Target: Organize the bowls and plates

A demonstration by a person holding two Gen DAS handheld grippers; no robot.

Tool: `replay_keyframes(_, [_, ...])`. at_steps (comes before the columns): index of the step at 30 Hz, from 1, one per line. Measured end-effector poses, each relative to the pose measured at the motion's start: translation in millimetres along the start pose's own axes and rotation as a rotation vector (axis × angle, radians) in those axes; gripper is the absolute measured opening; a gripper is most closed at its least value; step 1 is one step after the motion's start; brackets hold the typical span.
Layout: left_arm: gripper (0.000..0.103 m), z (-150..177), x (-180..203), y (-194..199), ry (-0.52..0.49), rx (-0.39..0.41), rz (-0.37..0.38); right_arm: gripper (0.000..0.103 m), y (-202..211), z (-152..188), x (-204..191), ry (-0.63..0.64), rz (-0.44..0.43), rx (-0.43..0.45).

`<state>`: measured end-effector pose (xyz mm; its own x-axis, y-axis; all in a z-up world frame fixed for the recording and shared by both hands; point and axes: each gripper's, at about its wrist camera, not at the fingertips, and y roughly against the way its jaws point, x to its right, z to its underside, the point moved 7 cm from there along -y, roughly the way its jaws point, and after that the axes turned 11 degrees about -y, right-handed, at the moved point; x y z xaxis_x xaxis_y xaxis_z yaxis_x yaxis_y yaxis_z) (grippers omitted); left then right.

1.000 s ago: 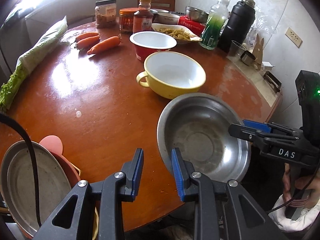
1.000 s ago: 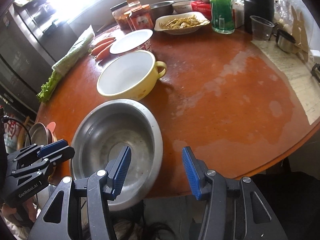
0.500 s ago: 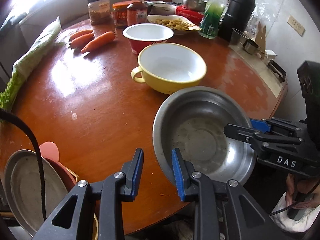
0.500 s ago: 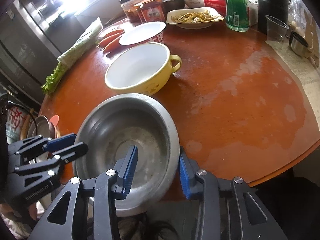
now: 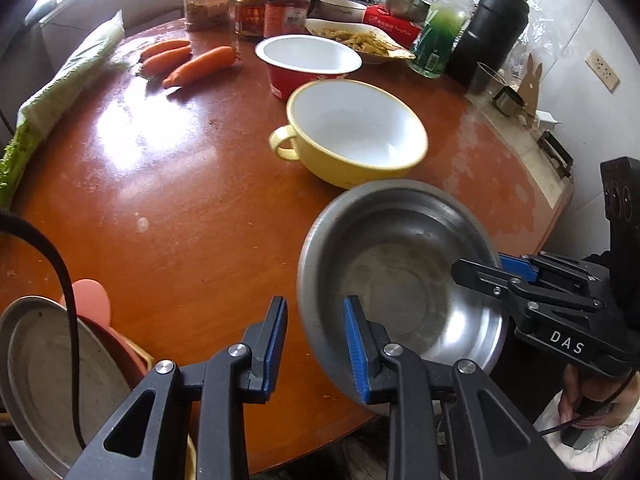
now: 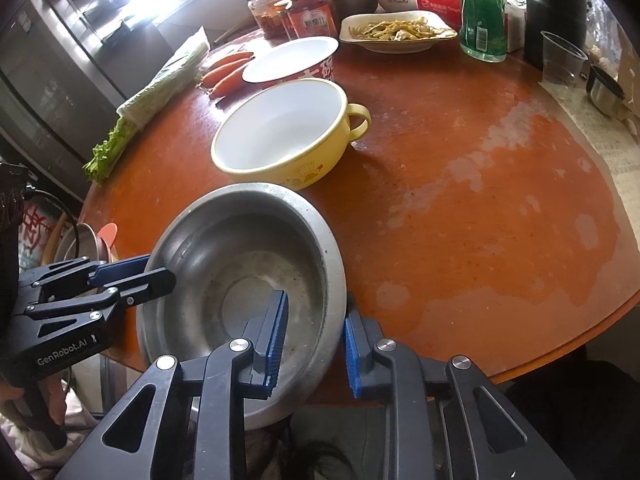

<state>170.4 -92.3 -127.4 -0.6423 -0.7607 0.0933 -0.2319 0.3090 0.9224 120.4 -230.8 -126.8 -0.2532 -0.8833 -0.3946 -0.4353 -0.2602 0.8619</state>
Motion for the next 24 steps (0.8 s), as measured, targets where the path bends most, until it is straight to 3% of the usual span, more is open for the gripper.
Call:
replay_keyframes(4, [0.03,-2,1,-3,-0.008,-0.008,-0.016,0.024,-2,0,-4,0.012,0.011,0.0])
replay_keyframes(10, [0.03,1,-13,1,0.053,-0.001,0.024,0.016,-5,1,-8,0.009,0.0,-0.012])
replay_keyframes(24, [0.03,19,-42,14,0.087,-0.024,-0.067,0.016,-21,5,-48,0.078,-0.015,-0.05])
